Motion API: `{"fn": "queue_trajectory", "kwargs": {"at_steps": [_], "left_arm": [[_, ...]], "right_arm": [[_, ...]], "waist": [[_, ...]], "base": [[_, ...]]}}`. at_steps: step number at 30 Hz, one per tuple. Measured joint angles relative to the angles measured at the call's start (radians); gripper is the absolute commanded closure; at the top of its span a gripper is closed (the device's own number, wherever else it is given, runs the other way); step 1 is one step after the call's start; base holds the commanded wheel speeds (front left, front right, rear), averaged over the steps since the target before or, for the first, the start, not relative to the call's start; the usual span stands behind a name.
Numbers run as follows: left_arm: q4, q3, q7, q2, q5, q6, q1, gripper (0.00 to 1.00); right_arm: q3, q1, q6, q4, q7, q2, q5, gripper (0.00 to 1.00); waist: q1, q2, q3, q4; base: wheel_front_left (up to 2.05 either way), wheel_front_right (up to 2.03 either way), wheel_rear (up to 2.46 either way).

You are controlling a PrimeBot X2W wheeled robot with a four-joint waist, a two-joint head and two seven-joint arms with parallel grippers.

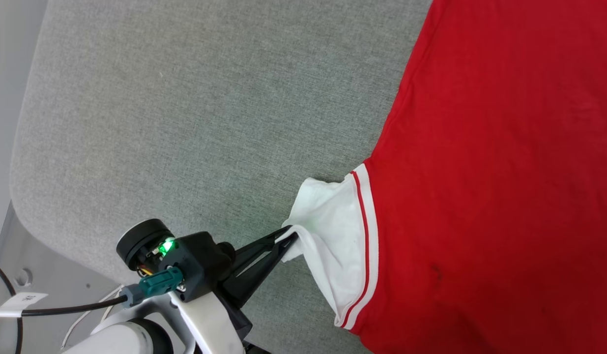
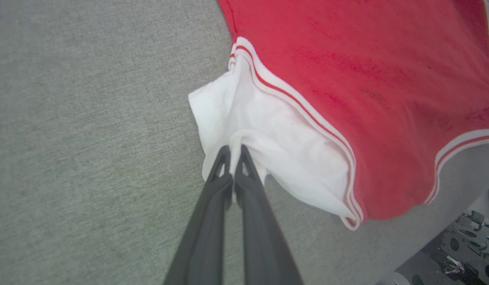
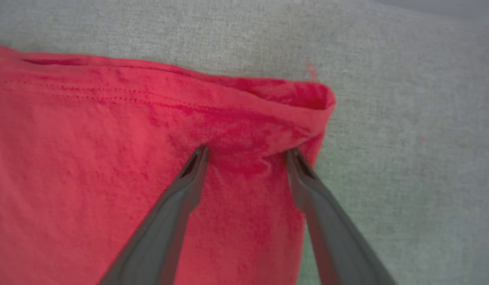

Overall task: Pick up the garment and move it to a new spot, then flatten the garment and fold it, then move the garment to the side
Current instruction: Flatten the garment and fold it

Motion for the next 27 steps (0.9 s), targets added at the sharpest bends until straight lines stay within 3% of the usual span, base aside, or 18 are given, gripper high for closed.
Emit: {"fn": "queue_trajectory", "kwargs": {"at_steps": [3, 4, 5, 17, 27], "left_arm": [[0.005, -0.001, -0.007, -0.007, 0.002, -0.001, -0.004, 1.00], [0.008, -0.002, -0.010, -0.010, 0.002, -0.002, -0.006, 1.00], [0.010, -0.003, -0.011, -0.012, 0.003, -0.004, -0.008, 1.00], [0.045, 0.002, -0.019, -0.007, 0.004, 0.007, -0.010, 1.00], [0.076, 0.007, -0.010, 0.001, -0.029, 0.042, 0.027, 1.00]], "right_arm": [[-0.006, -0.006, 0.000, -0.003, 0.006, 0.002, -0.004, 0.00], [-0.010, -0.008, 0.000, -0.005, 0.010, 0.002, -0.003, 0.56], [-0.012, -0.007, 0.000, -0.007, 0.011, 0.002, -0.002, 1.00], [-0.003, 0.076, 0.000, -0.016, 0.002, 0.008, 0.032, 1.00], [0.001, 0.335, 0.000, -0.043, -0.069, 0.046, 0.141, 1.00]], "waist": [[-0.0001, 0.0000, 0.020, 0.011], [-0.0001, 0.0000, 0.024, 0.013], [-0.0001, 0.0000, 0.026, 0.015], [-0.0002, 0.0000, -0.017, -0.029], [-0.0002, 0.0000, -0.159, -0.118]], "base": [[0.00, 0.00, 0.00], [0.00, 0.00, 0.00], [0.00, 0.00, 0.00], [0.00, 0.00, 0.00], [0.00, 0.00, 0.00]]}}
